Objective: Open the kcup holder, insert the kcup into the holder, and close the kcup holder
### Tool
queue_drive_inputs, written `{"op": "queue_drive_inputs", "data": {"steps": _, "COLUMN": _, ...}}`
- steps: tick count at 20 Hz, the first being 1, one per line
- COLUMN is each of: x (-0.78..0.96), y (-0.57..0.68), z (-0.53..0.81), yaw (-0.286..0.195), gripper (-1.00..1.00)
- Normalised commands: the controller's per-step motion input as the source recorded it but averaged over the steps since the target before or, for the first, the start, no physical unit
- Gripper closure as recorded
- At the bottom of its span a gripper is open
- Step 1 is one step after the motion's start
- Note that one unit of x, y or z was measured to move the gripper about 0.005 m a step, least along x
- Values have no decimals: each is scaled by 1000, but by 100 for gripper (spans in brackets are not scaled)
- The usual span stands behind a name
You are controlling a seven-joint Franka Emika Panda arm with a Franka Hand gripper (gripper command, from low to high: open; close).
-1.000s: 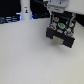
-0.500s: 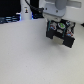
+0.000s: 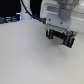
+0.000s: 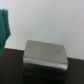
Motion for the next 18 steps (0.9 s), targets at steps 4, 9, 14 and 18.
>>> {"op": "queue_drive_inputs", "data": {"steps": 4, "x": 41, "y": 85, "z": -174, "yaw": 259, "gripper": -100}}
{"op": "queue_drive_inputs", "data": {"steps": 9, "x": -160, "y": 122, "z": -189, "yaw": 239, "gripper": -100}}
{"op": "queue_drive_inputs", "data": {"steps": 14, "x": -316, "y": 345, "z": -31, "yaw": 158, "gripper": -100}}
{"op": "queue_drive_inputs", "data": {"steps": 18, "x": -282, "y": 494, "z": 26, "yaw": 131, "gripper": -100}}
